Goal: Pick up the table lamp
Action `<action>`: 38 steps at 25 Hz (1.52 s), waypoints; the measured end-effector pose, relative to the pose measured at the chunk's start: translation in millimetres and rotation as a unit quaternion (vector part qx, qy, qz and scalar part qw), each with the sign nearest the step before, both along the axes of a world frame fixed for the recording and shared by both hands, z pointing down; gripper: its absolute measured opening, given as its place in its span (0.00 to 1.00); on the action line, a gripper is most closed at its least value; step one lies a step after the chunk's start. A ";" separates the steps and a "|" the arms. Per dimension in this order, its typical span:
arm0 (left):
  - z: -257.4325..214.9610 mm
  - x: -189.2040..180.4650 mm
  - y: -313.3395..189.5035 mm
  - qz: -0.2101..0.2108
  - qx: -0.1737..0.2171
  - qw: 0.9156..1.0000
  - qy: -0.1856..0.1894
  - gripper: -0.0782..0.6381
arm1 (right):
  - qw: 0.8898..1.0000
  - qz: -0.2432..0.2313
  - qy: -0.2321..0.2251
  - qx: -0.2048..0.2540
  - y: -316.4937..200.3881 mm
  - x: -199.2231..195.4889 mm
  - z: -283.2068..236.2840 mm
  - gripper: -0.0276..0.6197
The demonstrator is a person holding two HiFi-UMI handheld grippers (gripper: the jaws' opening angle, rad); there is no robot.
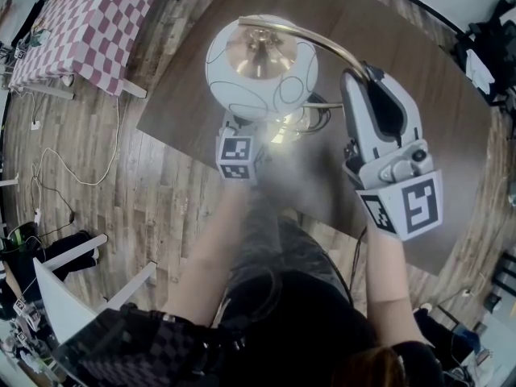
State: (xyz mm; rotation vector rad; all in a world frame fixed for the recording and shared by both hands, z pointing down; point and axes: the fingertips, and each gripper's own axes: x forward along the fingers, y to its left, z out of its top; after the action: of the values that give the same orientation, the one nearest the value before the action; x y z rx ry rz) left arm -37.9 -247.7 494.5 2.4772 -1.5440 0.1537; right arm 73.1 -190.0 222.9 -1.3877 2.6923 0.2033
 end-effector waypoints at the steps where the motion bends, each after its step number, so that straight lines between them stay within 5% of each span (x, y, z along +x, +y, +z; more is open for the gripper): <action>1: 0.4 0.6 0.2 0.001 0.000 1.000 0.000 0.14 | 1.000 -0.001 0.000 0.001 -0.2 -0.5 -0.6 0.14; 10: -2.3 3.1 -3.3 0.009 0.002 1.000 0.005 0.11 | 1.000 -0.004 0.024 0.019 0.2 -2.8 -2.4 0.11; 38: -57.3 4.4 -4.0 -0.010 0.020 1.000 -0.006 0.11 | 0.998 -0.025 -0.021 0.059 11.3 7.6 -53.2 0.11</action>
State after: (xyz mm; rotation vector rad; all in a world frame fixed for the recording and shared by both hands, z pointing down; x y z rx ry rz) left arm -33.5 -251.7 437.2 2.4939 -1.5922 0.1363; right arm 80.6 -178.7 169.8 -1.2752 2.6310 0.3205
